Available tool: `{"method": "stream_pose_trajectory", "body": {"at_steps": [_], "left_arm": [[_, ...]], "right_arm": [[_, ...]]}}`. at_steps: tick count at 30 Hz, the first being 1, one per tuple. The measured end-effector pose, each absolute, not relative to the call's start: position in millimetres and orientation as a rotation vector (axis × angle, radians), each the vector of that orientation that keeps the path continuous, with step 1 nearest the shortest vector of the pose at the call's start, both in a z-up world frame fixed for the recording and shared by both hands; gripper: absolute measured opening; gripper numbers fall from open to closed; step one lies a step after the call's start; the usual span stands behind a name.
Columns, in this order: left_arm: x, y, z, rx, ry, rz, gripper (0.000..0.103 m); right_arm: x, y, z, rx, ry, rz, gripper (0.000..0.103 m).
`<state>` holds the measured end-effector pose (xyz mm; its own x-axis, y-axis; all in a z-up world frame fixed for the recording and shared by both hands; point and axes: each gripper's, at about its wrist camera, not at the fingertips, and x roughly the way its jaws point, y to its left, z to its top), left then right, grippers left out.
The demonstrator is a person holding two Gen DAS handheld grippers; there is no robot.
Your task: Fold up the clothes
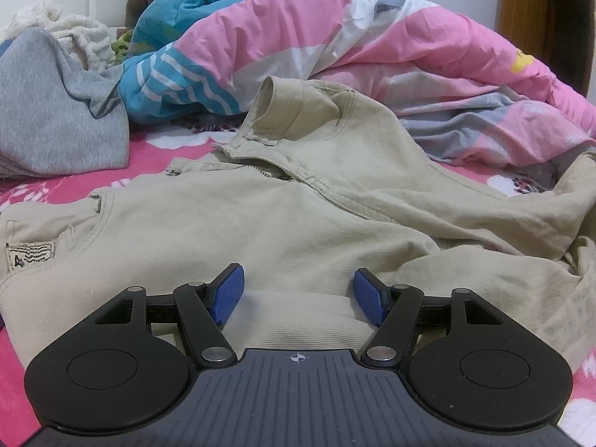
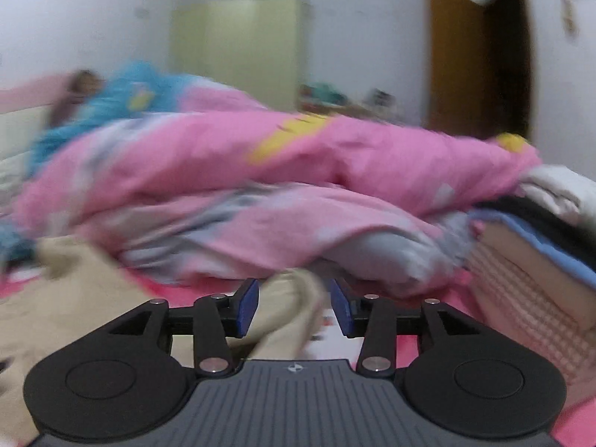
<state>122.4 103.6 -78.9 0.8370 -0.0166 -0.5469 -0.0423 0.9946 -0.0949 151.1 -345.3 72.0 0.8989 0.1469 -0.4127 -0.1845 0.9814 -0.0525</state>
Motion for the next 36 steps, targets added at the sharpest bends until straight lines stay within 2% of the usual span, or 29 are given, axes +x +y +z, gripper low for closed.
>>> {"method": "stream_pose_trajectory", "body": {"at_steps": [5,9,17,23,28,31,32,33,34,36], "left_arm": [[122.4,104.2,-79.1,-0.104,0.578,0.013,0.066],[122.3,103.1,-79.9,-0.1,0.576,0.015,0.066],[122.3,103.7,-79.9,-0.103,0.577,0.012,0.067],[122.0,103.8,-79.7,-0.108,0.576,0.012,0.067],[121.2,103.6,-79.5,-0.109,0.574,0.011,0.067],[121.4,104.9,-79.6,-0.118,0.573,0.008,0.067],[121.5,105.1,-79.4,-0.12,0.573,0.007,0.067],[121.6,105.2,-79.3,-0.12,0.573,0.006,0.067],[121.5,105.2,-79.3,-0.12,0.574,0.006,0.067],[121.6,106.0,-79.1,-0.124,0.575,0.004,0.068]], "right_arm": [[118.4,-293.1,42.4,-0.5,0.406,0.278,0.053],[132.0,-266.4,14.2,-0.769,0.343,0.153,0.052],[105.0,-259.2,17.0,-0.737,0.325,0.277,0.05],[69.1,-268.2,35.3,-0.519,0.284,0.33,0.055],[78.6,-246.0,11.1,-0.684,0.294,0.258,0.055],[98.9,-241.5,1.8,-0.702,0.343,0.209,0.045],[105.8,-240.3,-1.1,-0.705,0.361,0.195,0.035],[110.5,-239.7,-2.9,-0.705,0.378,0.185,0.014],[113.4,-240.0,-3.1,-0.693,0.397,0.175,0.004],[111.3,-240.9,2.3,-0.651,0.394,0.171,0.001]]}}
